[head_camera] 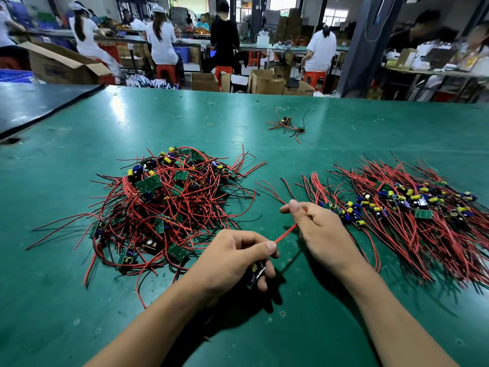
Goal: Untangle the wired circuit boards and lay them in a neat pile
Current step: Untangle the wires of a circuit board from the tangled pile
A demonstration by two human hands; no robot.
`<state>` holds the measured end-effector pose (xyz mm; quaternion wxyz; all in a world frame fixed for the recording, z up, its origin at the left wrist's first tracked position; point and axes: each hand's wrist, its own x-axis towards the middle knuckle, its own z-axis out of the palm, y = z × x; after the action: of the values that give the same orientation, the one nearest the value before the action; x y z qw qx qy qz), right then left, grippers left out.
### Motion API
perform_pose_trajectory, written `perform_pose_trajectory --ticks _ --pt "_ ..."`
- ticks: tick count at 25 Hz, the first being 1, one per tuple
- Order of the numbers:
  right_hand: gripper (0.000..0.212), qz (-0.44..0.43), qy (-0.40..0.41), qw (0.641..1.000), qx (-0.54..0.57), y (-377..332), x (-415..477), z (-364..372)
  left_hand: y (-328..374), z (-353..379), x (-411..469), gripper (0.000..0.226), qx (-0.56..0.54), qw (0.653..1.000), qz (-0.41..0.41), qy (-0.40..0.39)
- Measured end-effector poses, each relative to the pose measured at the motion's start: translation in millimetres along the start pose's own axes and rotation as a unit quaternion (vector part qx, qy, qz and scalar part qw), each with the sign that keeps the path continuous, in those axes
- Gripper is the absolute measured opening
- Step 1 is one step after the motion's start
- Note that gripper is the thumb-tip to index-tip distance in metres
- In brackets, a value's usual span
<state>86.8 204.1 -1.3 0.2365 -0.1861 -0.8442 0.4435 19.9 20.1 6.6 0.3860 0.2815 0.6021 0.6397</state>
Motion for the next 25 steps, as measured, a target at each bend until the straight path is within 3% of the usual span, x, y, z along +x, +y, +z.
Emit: perform_pose_trajectory --ticks 5,8,11,13,15,17,21,24,25 --pt "0.036 -0.129 0.090 0.985 -0.069 7.6 4.3 2.1 2.9 -3.6 2.7 0.018 -0.026 1.000 0.000 0.006" --pt "0.033 -0.154 0.115 0.979 -0.074 10.2 6.1 2.2 4.5 -6.3 4.5 0.019 -0.042 0.999 -0.004 0.000" --pt "0.047 -0.078 0.132 0.988 -0.001 11.1 8.4 -2.2 4.3 -11.8 0.5 0.018 -0.058 0.998 -0.017 -0.017" --pt "0.050 0.010 0.143 0.982 0.120 10.9 11.3 -17.0 4.8 -15.6 -2.7 0.017 -0.066 0.997 -0.021 -0.017" --pt "0.048 0.081 0.129 0.953 0.262 9.2 11.9 -27.6 5.6 -15.7 -1.1 0.017 -0.089 0.995 -0.028 0.020" --pt "0.049 0.092 0.095 0.947 0.293 5.5 10.2 -23.8 6.3 -11.8 4.3 0.019 -0.132 0.988 -0.034 0.068" --pt "0.038 0.011 0.033 0.997 0.062 -3.6 1.0 -3.6 9.0 -6.5 7.9 0.016 -0.217 0.969 -0.024 0.115" --pt "0.009 -0.062 -0.015 0.997 -0.032 -8.5 -7.4 7.1 14.1 -4.5 6.9 0.010 -0.267 0.954 0.010 0.134" --pt "0.009 -0.080 -0.041 0.995 -0.042 -10.7 -11.2 12.0 16.1 -3.0 7.2 0.009 -0.283 0.948 0.023 0.140"
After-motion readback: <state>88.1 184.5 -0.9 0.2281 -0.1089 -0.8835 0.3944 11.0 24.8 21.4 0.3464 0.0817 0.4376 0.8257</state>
